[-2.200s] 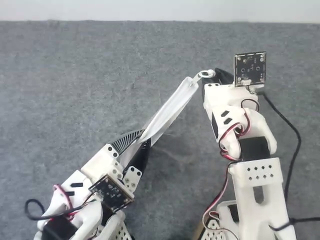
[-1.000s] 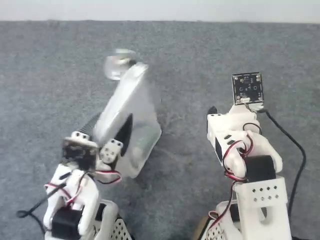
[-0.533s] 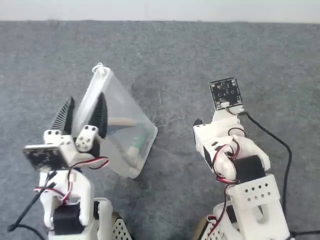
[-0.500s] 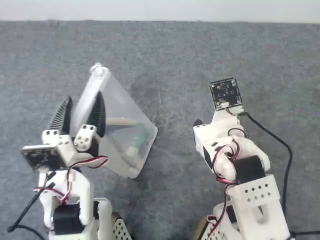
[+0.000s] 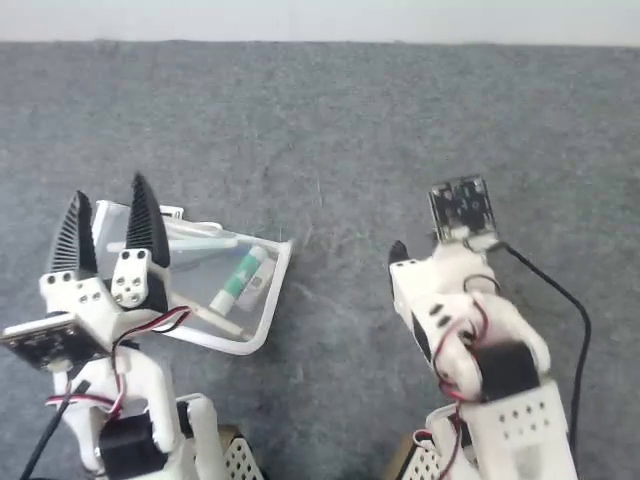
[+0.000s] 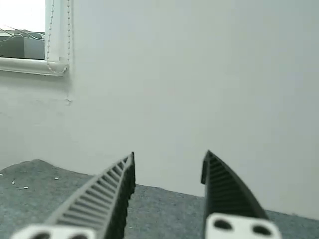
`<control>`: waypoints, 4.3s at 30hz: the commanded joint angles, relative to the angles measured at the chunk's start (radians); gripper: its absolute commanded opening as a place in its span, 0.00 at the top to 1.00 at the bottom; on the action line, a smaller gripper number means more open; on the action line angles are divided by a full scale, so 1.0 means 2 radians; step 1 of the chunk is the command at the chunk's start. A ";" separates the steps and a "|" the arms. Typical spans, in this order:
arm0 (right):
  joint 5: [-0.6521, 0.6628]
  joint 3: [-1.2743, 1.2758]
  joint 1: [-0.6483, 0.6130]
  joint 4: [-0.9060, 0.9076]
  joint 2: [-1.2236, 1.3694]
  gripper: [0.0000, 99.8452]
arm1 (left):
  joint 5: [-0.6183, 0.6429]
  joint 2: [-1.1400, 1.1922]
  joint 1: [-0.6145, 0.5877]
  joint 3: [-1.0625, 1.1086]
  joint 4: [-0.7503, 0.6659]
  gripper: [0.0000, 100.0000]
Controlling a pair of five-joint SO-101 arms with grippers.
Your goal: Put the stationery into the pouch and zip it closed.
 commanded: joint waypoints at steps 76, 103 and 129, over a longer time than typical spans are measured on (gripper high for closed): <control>0.036 0.341 0.000 0.124 -0.280 0.98 | -0.130 -0.008 0.164 0.210 0.299 0.99; 0.036 0.341 0.000 0.124 -0.280 0.98 | -0.130 -0.008 0.165 0.210 0.299 0.99; 0.036 0.341 0.000 0.124 -0.280 0.98 | -0.130 -0.008 0.165 0.210 0.299 0.99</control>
